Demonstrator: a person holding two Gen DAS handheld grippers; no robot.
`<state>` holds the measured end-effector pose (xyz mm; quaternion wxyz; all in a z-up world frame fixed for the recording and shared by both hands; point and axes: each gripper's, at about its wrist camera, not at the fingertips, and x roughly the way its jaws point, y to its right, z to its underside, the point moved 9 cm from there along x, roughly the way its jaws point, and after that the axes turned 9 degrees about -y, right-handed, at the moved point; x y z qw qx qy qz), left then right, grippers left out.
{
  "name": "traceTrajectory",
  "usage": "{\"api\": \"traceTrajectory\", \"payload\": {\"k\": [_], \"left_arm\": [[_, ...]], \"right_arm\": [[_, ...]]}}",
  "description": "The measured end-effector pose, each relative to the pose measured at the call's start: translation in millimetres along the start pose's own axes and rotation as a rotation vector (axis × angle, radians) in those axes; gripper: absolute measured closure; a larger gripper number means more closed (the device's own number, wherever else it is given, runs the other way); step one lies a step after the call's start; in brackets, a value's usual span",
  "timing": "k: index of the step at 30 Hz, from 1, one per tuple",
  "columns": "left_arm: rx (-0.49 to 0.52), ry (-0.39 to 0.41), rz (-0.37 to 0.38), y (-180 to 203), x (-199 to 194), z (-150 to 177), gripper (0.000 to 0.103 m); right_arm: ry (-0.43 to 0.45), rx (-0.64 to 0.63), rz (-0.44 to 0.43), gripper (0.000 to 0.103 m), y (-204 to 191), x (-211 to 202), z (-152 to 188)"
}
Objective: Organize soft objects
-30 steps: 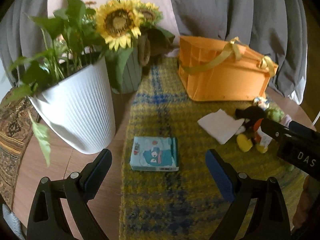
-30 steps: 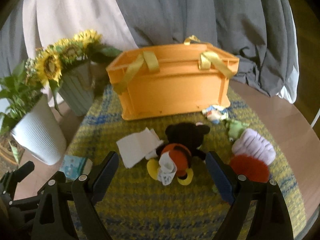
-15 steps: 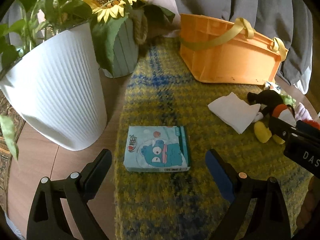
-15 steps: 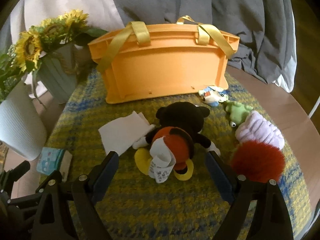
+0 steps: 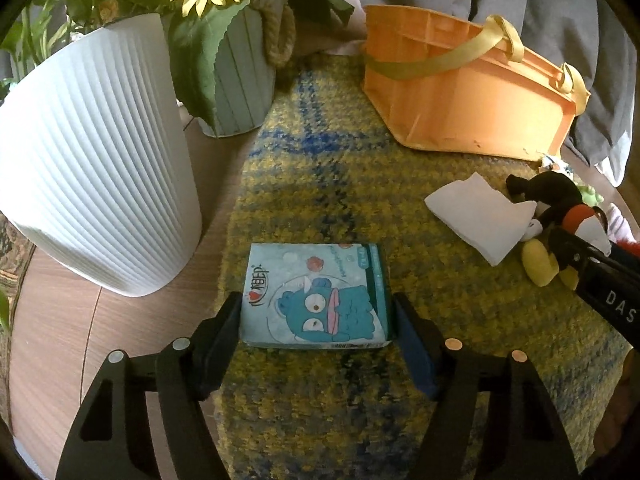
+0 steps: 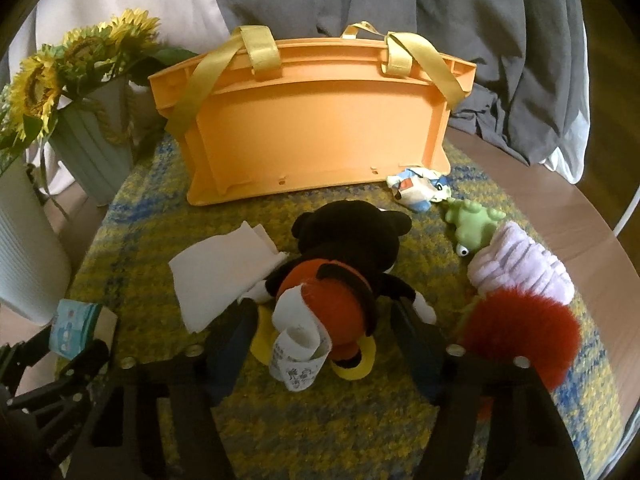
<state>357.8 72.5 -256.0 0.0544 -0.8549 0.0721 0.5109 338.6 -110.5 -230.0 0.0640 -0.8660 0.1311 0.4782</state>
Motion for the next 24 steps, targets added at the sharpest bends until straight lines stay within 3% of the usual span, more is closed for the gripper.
{"api": "traceTrajectory", "payload": {"k": [3,5,24], "left_arm": [[-0.007,0.004,-0.006,3.5,-2.4,1.1,0.032],[-0.017,0.005,-0.009,6.4,-6.1,3.0,0.032],[-0.076,0.079,0.0,39.8,-59.4,-2.4,0.032]], "right_arm": [[-0.01,-0.024,-0.021,0.052,-0.7,3.4,1.1],[-0.007,-0.021,-0.035,0.056,1.2,4.1,1.1],[-0.015,-0.001,-0.185,0.06,25.3,-15.9,-3.2]]}}
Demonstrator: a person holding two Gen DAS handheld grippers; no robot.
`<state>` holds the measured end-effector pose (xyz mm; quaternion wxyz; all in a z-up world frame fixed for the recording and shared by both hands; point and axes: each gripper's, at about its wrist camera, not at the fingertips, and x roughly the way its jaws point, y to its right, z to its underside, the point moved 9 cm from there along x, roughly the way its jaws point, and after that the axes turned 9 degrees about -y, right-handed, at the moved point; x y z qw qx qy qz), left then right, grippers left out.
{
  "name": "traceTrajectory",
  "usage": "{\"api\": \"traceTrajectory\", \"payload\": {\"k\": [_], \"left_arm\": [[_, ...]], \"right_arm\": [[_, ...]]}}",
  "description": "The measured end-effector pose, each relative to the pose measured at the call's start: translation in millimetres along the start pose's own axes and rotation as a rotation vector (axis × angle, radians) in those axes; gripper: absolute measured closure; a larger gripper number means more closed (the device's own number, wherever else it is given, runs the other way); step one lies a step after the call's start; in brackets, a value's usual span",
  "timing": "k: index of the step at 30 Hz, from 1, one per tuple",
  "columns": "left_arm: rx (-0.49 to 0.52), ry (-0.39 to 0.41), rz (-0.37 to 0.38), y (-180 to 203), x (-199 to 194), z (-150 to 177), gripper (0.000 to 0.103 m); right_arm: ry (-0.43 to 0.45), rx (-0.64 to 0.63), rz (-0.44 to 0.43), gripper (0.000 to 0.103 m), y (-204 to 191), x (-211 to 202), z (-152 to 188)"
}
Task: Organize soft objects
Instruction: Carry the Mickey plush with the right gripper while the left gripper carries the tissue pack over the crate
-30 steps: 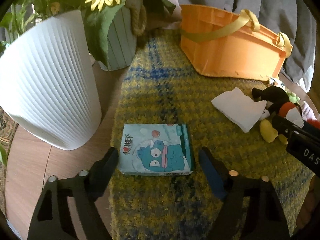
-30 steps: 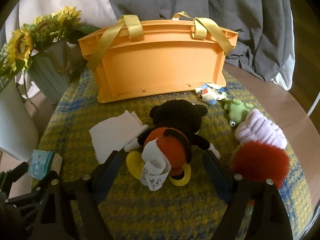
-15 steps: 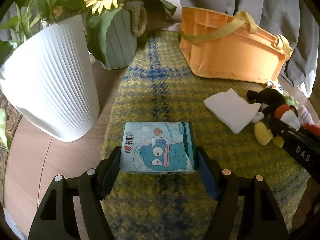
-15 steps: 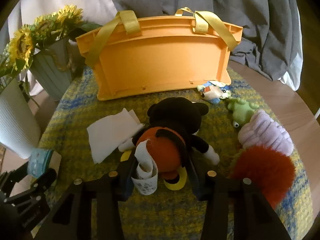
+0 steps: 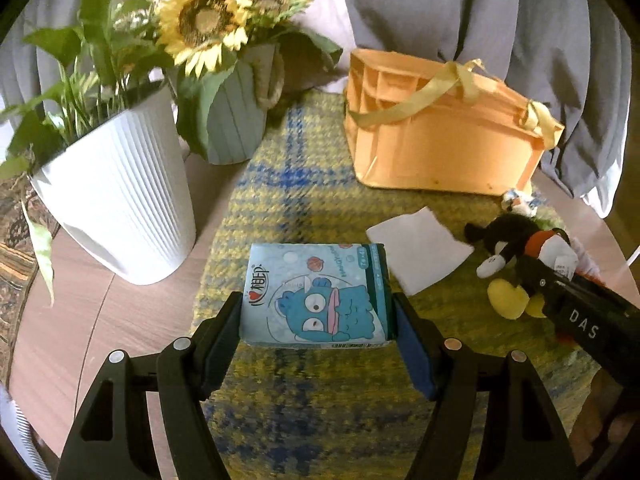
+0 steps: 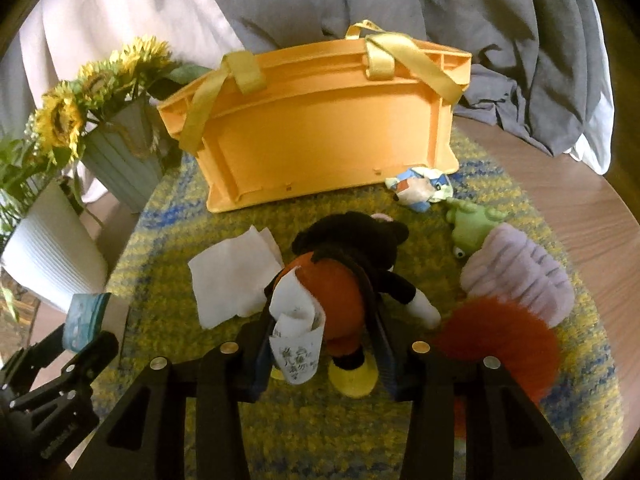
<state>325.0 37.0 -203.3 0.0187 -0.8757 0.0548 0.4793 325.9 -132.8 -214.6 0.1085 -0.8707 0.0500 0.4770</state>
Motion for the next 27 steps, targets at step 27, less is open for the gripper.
{"api": "traceTrajectory", "payload": {"k": [27], "left_arm": [[0.011,0.155,0.05,46.0,-75.1,-44.0,0.032]], "right_arm": [[0.182,-0.034,-0.087,0.063,15.6,-87.8,-46.5]]}}
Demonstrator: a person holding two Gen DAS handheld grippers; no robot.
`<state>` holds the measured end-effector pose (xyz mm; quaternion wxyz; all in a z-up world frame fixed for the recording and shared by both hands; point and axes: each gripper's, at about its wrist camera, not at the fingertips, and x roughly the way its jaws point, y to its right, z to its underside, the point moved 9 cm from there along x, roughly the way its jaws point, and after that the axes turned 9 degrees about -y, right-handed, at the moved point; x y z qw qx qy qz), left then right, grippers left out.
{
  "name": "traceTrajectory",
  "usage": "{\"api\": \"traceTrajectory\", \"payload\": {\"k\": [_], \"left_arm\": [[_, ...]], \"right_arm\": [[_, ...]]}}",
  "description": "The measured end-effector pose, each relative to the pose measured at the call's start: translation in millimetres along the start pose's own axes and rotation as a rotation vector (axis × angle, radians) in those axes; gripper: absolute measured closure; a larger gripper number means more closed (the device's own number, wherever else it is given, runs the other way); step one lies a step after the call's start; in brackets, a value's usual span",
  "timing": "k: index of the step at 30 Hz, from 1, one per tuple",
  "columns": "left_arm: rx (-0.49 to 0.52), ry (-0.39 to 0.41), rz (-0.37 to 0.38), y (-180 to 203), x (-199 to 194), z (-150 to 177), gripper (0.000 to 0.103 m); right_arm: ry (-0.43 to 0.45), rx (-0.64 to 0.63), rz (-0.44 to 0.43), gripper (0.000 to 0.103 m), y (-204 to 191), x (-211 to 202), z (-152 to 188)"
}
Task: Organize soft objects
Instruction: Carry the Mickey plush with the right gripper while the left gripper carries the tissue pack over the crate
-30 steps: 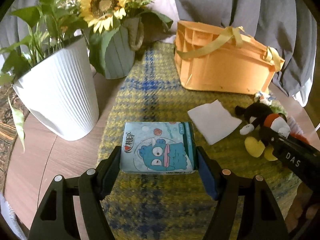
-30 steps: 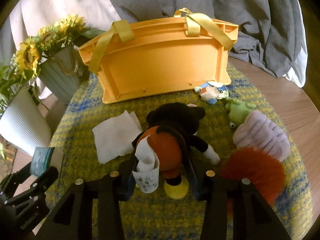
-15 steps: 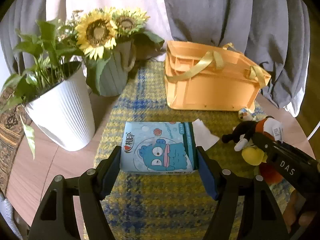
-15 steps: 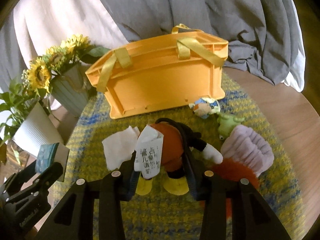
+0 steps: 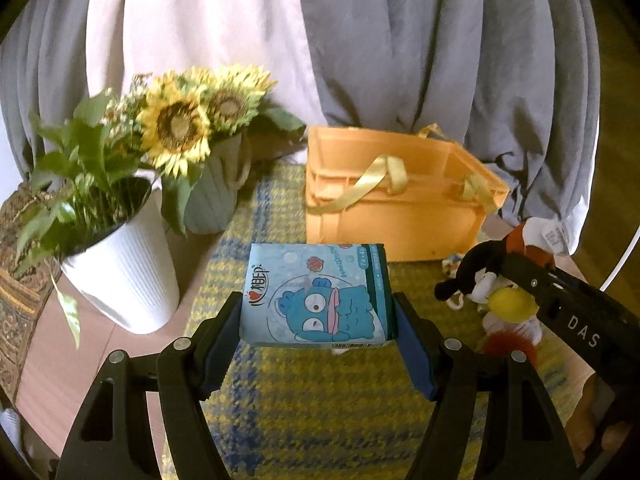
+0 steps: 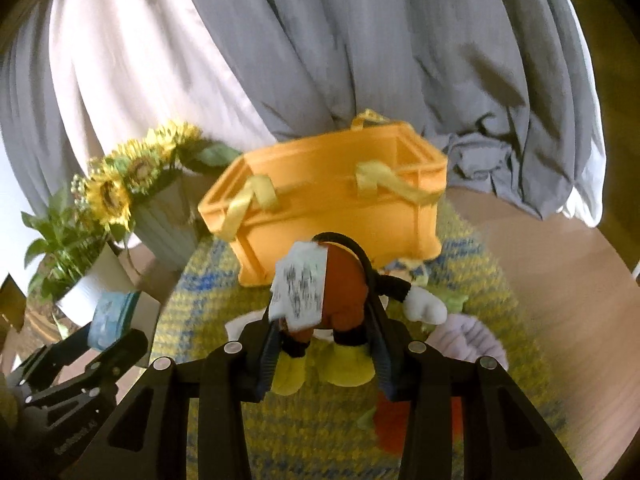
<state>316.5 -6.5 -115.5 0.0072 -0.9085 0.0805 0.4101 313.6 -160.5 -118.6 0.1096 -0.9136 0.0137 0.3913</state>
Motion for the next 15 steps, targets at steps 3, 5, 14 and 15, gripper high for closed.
{"api": "traceTrajectory", "payload": {"k": [3,5,14,15], "left_arm": [[0.005,0.026,0.007,6.2,-7.3,-10.4,0.032],[0.007,0.049,0.013,10.4,-12.4,-19.2,0.032],[0.02,0.12,0.028,25.6,-22.4,-51.8,0.032],[0.022,0.129,0.028,27.2,-23.3,-56.2,0.032]], "right_arm": [[0.032,-0.003,-0.002,0.063,1.6,-9.4,-10.1],[0.047,-0.003,-0.007,0.063,2.7,-13.8,-16.5],[0.144,-0.007,-0.018,0.063,6.4,-35.4,-50.0],[0.156,-0.008,-0.019,0.063,6.7,-37.0,-54.6]]}}
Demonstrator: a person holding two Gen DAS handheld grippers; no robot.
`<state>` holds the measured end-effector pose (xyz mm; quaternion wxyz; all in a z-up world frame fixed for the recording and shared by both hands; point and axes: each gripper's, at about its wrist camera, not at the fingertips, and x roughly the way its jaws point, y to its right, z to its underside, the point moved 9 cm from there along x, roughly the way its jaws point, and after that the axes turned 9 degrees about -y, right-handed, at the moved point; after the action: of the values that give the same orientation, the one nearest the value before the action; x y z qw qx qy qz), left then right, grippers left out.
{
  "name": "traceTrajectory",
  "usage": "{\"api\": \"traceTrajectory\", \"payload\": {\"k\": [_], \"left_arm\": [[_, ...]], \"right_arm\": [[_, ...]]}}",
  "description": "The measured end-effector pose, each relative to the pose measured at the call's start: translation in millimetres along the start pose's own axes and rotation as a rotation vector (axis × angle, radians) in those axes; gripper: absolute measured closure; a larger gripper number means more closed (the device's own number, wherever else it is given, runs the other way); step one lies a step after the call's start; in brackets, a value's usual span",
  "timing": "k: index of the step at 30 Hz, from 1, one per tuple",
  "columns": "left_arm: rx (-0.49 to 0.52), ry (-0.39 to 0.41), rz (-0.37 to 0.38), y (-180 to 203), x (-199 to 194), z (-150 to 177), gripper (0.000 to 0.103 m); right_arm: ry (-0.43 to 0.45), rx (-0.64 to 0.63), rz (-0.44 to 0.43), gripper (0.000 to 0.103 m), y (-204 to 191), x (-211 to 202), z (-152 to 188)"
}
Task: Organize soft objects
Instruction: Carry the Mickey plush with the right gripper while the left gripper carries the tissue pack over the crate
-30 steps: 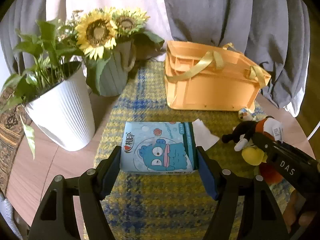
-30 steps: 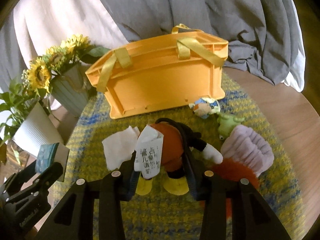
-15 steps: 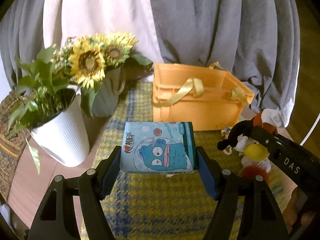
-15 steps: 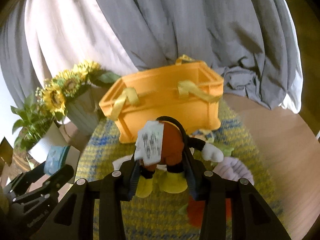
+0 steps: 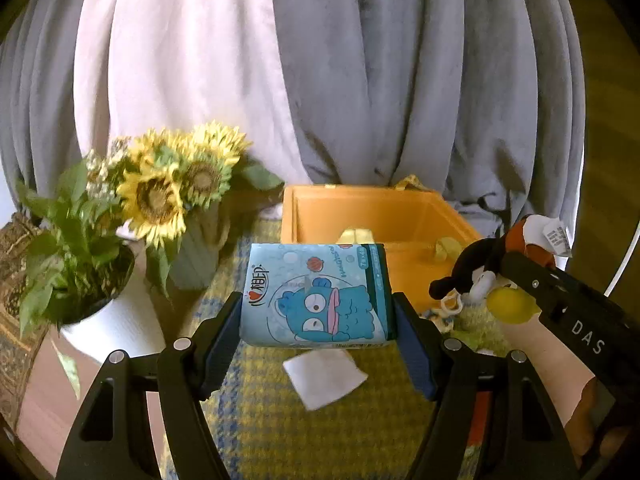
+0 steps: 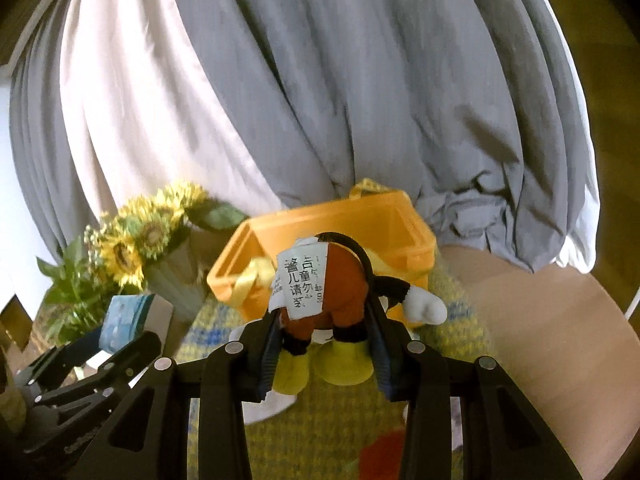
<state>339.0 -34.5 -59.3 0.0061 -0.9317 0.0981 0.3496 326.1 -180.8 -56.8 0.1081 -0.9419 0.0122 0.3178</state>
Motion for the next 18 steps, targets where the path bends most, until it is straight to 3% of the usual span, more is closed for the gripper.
{"api": "traceTrajectory", "payload": {"k": [18], "left_arm": [[0.049,0.118,0.033,20.7,19.3,-66.2,0.032]], "right_arm": [[0.124,0.006,-0.024,0.063,6.7,6.7,-63.4]]}}
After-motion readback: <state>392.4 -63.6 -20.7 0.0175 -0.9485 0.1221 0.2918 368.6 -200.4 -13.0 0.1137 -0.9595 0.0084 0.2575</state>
